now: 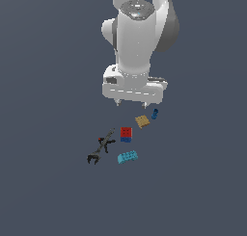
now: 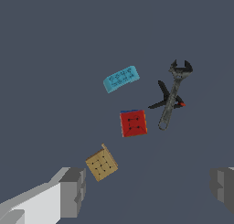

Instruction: Pick up a designated object from a clutter of objects.

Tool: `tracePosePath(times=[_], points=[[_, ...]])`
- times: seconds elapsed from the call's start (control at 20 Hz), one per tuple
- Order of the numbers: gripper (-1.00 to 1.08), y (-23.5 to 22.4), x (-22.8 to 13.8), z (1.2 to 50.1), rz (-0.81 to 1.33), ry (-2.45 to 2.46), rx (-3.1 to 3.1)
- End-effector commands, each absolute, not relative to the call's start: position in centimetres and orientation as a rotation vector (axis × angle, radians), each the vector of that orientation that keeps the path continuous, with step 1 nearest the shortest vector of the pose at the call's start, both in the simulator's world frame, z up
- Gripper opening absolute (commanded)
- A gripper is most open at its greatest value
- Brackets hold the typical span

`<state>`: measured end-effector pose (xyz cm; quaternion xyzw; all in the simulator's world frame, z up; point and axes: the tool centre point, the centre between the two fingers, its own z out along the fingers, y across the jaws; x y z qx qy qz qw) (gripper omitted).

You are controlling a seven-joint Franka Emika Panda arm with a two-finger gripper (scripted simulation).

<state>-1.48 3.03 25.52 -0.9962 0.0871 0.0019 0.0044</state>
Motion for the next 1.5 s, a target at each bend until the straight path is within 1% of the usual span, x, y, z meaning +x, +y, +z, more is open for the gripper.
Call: tracePosePath(times=[0.0, 0.45, 0.9, 1.2, 1.45], points=[[1.0, 4.5, -2.0, 23.9, 0.005, 0.314, -3.123], [1.0, 9.8, -5.0, 18.3, -0.001, 0.463, -3.118], [1.0, 14.6, -9.3, 13.3, -0.006, 0.6, -3.095], [1.0, 16.7, -12.0, 11.0, -0.004, 0.668, -3.076], [1.0, 17.8, -13.6, 9.8, -0.002, 0.703, -3.064]])
